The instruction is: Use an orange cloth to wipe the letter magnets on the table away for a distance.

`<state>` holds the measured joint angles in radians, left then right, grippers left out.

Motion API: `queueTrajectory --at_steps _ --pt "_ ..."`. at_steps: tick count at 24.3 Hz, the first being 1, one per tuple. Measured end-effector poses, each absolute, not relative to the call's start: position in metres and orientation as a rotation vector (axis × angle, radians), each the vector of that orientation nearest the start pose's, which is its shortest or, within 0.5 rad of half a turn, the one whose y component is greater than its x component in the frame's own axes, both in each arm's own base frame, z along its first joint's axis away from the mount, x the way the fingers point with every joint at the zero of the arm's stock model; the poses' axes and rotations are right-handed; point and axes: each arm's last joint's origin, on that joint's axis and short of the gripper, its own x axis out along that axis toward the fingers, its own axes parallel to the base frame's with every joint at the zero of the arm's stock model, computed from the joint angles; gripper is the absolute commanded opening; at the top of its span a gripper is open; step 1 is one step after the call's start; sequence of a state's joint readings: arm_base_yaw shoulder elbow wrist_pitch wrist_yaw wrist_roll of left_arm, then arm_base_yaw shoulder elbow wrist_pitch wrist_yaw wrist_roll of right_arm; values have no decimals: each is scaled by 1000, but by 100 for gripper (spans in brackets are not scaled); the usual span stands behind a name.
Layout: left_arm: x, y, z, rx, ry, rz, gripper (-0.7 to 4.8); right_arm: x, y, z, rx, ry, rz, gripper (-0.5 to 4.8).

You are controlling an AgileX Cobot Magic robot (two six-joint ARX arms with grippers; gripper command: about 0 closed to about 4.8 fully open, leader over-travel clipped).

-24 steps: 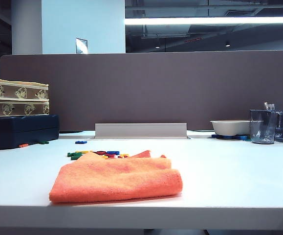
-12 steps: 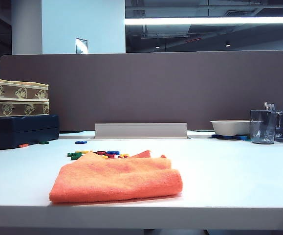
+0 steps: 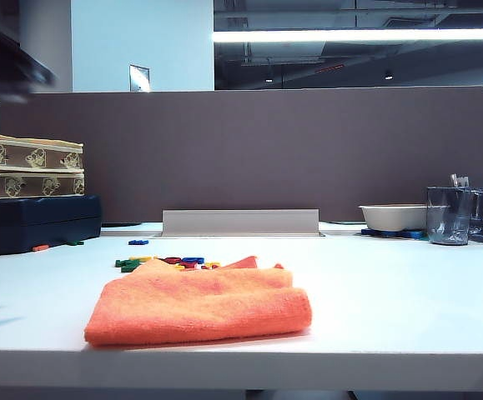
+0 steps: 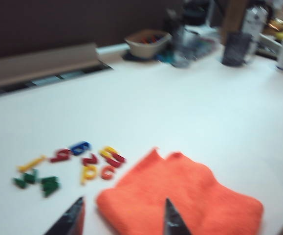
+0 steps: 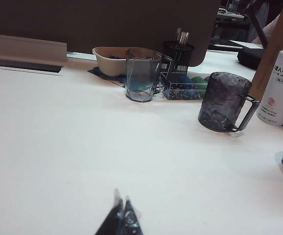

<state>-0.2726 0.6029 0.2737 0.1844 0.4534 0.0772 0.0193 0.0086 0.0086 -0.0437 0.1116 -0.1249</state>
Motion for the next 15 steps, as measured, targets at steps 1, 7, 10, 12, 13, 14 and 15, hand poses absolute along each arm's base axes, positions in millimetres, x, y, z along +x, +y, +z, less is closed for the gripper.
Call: queueTrajectory --at_steps 1,7,10,12,13,14,15 --pt "141 -56 215 60 140 -753 188 97 -1 162 -128 49 -89 -1" --pt "164 -90 205 123 188 -848 188 97 -1 162 -128 49 -89 -1" --pt "175 -107 193 193 256 -908 188 98 -1 162 -128 50 -89 -1" --pt "185 -119 182 225 317 -937 188 97 -1 162 -128 49 -89 -1" --pt "189 -121 178 230 330 -934 188 97 -1 162 -128 49 -89 -1" --pt "191 -123 175 233 339 -935 188 97 -1 162 -128 49 -89 -1" --pt "193 -124 171 234 348 -935 188 97 -1 162 -128 49 -89 -1"
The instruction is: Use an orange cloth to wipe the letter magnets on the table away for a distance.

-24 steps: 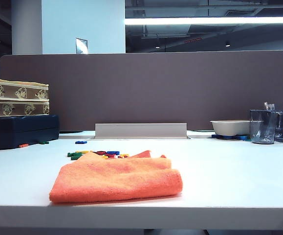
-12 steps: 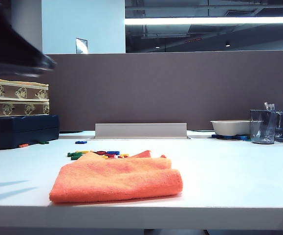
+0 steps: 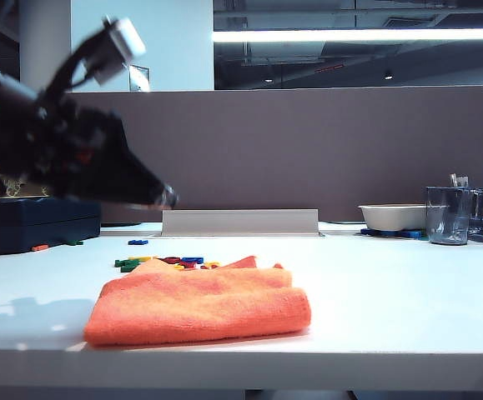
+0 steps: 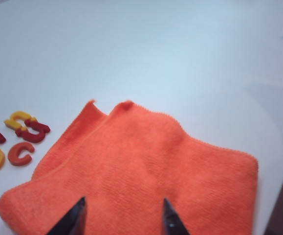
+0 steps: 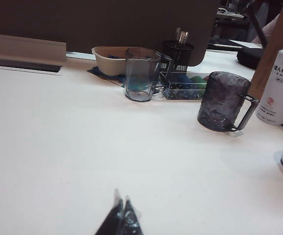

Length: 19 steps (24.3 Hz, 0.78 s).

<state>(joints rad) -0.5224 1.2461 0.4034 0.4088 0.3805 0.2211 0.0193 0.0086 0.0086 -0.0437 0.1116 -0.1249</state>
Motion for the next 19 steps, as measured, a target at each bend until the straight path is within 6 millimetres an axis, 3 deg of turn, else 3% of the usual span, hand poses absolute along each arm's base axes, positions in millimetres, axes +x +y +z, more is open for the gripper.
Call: queueTrajectory --at_steps 6,9,19 --pt "205 -131 151 237 386 -935 195 97 -1 162 -128 49 -89 -1" --pt "206 -134 148 241 396 -941 280 97 -1 162 -128 49 -89 -1" --pt "201 -137 141 264 471 -946 279 97 -1 162 -128 49 -89 -1"
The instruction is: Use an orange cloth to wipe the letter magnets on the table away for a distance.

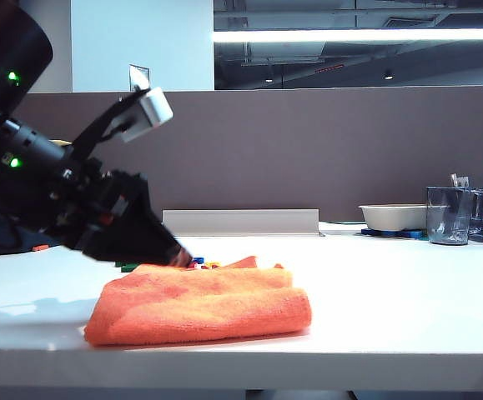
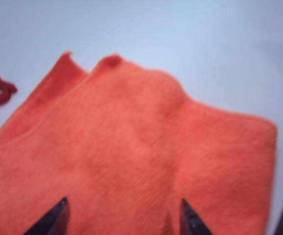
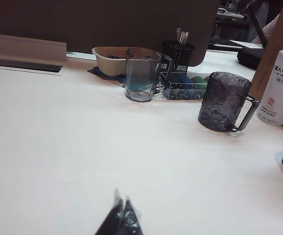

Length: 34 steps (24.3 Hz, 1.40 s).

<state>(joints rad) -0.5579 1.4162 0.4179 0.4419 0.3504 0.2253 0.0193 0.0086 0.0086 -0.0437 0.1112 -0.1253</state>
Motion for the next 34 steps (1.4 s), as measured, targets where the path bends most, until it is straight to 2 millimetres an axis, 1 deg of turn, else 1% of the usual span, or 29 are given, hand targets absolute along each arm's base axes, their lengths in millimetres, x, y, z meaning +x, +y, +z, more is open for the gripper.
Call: queueTrajectory --at_steps 2,6,7,9,11,12,13,14,15,16,17,19,21,25,28,30,34 --pt "202 -136 134 278 513 -913 279 97 -1 162 -128 49 -89 -1" --pt "203 -137 126 285 551 -908 279 98 -1 162 -128 50 -89 -1" --pt "204 -138 121 287 575 -909 278 98 -1 162 -128 50 -89 -1" --pt "209 -141 118 290 578 -911 274 97 -1 162 -128 49 -89 -1" --pt "211 -142 118 290 575 -912 225 97 -1 162 -128 49 -89 -1" --pt "212 -143 118 290 574 -912 183 97 -1 162 -128 49 -89 -1" --pt "214 -144 119 289 572 -912 76 97 -1 162 -128 49 -89 -1" --pt "217 -146 121 289 573 -912 21 97 -1 162 -128 49 -89 -1" --pt "221 -149 125 287 562 -912 14 97 -1 162 -128 49 -89 -1" --pt "225 -151 130 286 549 -911 -6 97 -1 162 -128 49 -89 -1" --pt "232 -155 138 283 514 -910 -6 98 -1 162 -128 50 -89 -1" --pt "237 -160 147 281 478 -913 -6 97 -1 162 -128 49 -89 -1" --pt "247 -173 167 277 401 -930 -6 97 -1 162 -128 49 -89 -1" --pt "255 -188 185 274 331 -952 -6 97 -1 162 -128 49 -89 -1" --pt "265 -201 187 275 315 -965 -6 98 -1 162 -128 50 -89 -1" --pt "276 -212 180 280 336 -968 -6 97 -1 162 -128 50 -89 -1" --pt "296 -224 168 302 360 -903 -6 97 -1 162 -128 49 -89 -1"
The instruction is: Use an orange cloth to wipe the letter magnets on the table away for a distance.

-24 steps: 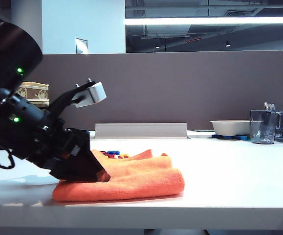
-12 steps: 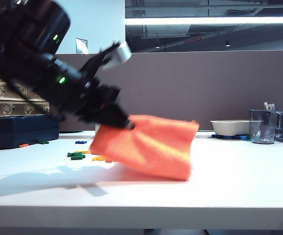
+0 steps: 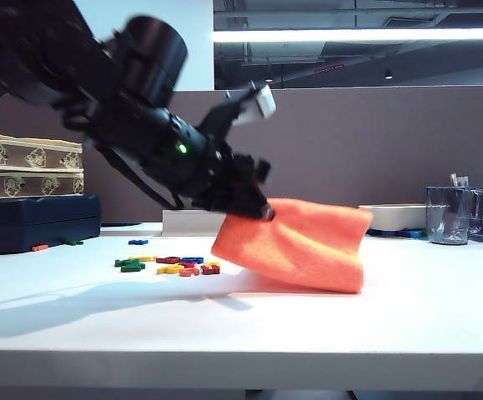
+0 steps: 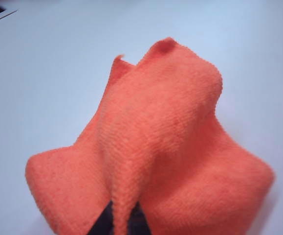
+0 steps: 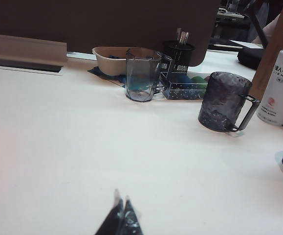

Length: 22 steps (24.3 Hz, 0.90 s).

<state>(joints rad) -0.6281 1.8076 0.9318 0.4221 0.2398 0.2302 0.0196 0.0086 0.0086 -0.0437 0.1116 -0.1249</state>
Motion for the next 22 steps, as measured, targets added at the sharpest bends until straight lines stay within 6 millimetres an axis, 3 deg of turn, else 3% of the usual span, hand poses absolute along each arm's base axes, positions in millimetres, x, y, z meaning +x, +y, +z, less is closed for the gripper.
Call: queueTrajectory --at_steps 4,9,22 --pt "314 -232 154 335 388 -802 -6 97 -1 162 -128 49 -89 -1" --pt "325 -225 140 366 433 -694 -6 97 -1 162 -128 49 -89 -1" --pt "358 -162 138 350 516 -474 -6 97 -1 162 -128 49 -89 -1"
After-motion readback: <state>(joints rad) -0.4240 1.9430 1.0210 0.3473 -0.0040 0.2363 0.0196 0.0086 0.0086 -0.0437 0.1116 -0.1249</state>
